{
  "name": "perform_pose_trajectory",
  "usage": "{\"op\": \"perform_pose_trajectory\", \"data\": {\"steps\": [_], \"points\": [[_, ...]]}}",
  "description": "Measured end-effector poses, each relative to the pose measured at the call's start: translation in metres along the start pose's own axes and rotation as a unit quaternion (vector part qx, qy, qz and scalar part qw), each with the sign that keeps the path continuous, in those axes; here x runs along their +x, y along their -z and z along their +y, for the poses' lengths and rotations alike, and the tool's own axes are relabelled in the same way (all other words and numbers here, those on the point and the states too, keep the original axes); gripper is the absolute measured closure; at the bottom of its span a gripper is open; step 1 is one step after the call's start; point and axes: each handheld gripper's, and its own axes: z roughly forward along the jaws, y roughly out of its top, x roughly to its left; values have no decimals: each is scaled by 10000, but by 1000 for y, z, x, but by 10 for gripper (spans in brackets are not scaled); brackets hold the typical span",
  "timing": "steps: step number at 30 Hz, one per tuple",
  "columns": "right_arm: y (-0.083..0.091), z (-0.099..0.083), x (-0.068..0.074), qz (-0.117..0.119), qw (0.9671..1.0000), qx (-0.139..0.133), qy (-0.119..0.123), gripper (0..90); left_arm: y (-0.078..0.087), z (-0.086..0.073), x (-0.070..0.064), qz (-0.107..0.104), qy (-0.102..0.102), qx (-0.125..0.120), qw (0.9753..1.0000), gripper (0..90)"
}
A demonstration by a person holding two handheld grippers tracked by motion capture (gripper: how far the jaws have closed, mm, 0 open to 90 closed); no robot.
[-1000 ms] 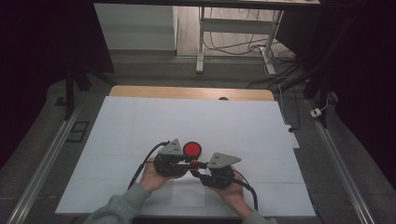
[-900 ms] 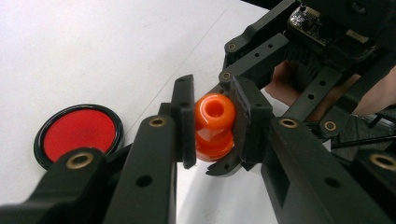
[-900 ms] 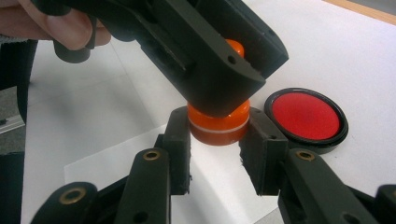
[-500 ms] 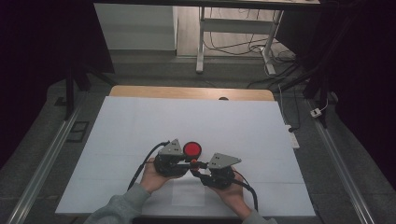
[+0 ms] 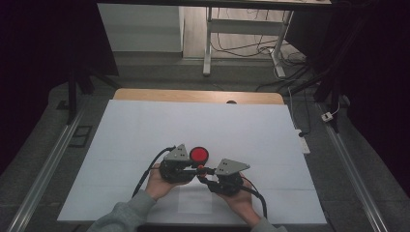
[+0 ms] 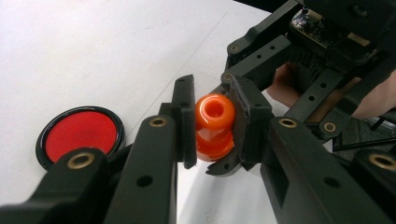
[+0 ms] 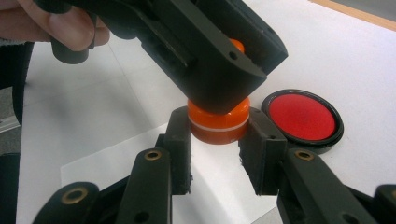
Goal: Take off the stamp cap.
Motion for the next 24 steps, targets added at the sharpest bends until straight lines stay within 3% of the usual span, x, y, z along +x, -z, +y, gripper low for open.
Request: {"op": "perform_pose_trajectory", "data": {"steps": [18,20,22,24], "points": [[0,0,0,22,10000,5,17,649,1,0,1,-50,18,11,10000,727],[0,0,0,-13,9999,128,91,651,5,1,1,106,36,-159,9998,727],[-3,-5,1,-13,9992,299,261,651,17,2,8,63,227,-398,9989,728],[-4,-7,-1,60,9998,168,35,651,21,0,12,40,289,-375,9989,727]]}}
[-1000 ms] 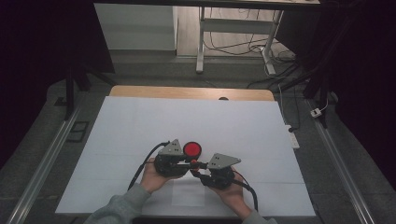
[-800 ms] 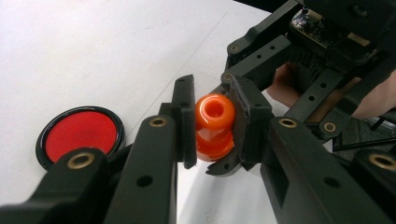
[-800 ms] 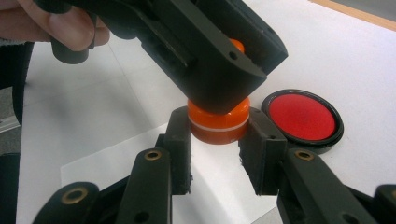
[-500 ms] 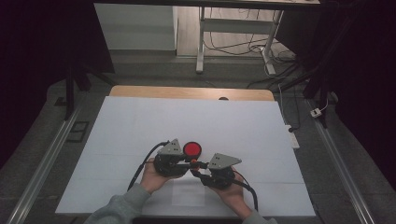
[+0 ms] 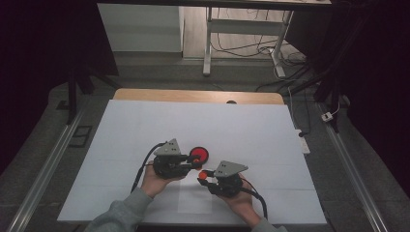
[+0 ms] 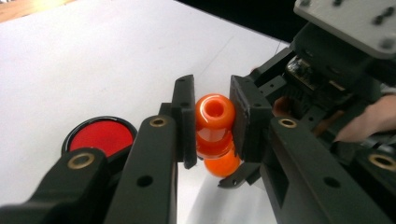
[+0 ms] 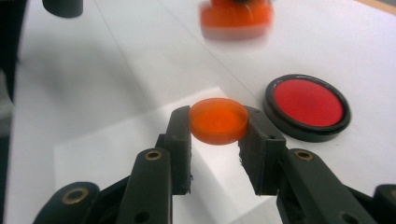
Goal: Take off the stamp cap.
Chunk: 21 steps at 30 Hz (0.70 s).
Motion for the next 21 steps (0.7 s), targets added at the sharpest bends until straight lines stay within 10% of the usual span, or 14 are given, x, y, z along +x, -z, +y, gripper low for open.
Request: {"op": "perform_pose_trajectory", "data": {"steps": [21], "points": [[3,1,-3,-72,10000,-21,-48,649,-2,-1,0,-113,62,43,9999,726]]}}
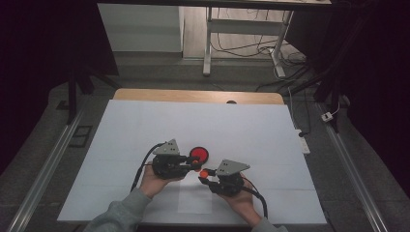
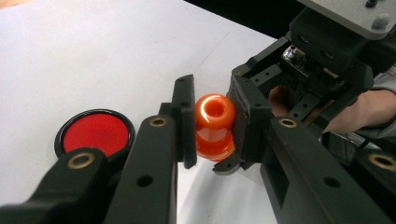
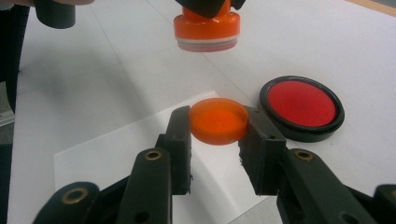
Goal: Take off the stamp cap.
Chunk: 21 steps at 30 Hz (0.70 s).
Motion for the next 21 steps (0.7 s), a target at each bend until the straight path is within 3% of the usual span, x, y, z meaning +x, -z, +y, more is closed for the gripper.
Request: {"op": "perform_pose_trajectory", "data": {"steps": [21], "points": [[16,-8,-13,-287,9994,-72,-178,649,1,-1,2,90,9,29,10000,726]]}}
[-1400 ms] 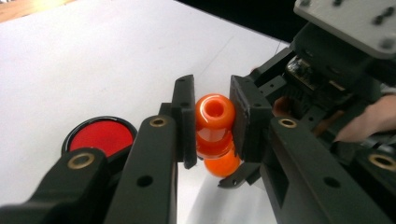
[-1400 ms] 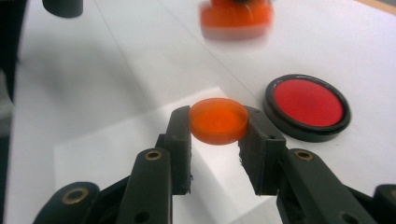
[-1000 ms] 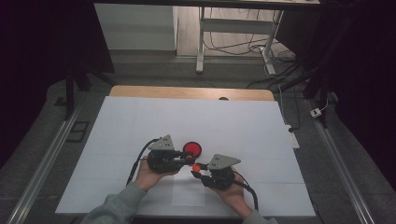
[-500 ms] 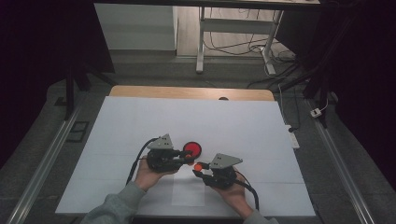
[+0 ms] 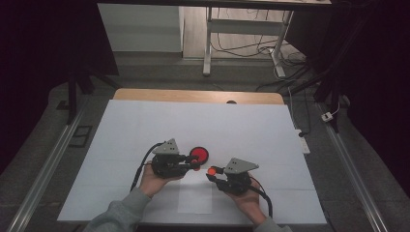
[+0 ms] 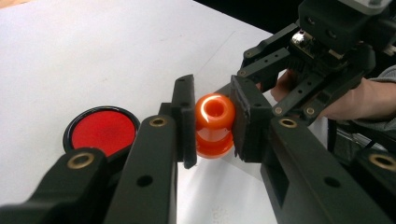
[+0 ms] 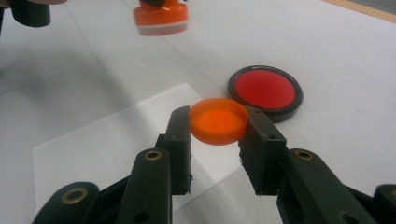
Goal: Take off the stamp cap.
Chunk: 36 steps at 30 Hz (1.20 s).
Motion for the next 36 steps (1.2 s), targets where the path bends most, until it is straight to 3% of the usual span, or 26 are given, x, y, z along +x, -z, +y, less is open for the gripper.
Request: {"op": "perform_pose_trajectory", "data": {"steps": [19,26,36], "points": [[41,-17,-19,-472,9983,-151,-320,648,0,-1,0,98,-47,40,9999,725],[65,-24,-25,-827,9952,-293,-427,648,-1,-1,1,110,-42,38,9999,725],[98,-44,-37,-1224,9903,-229,-624,648,-1,-1,3,137,-25,41,9999,725]]}}
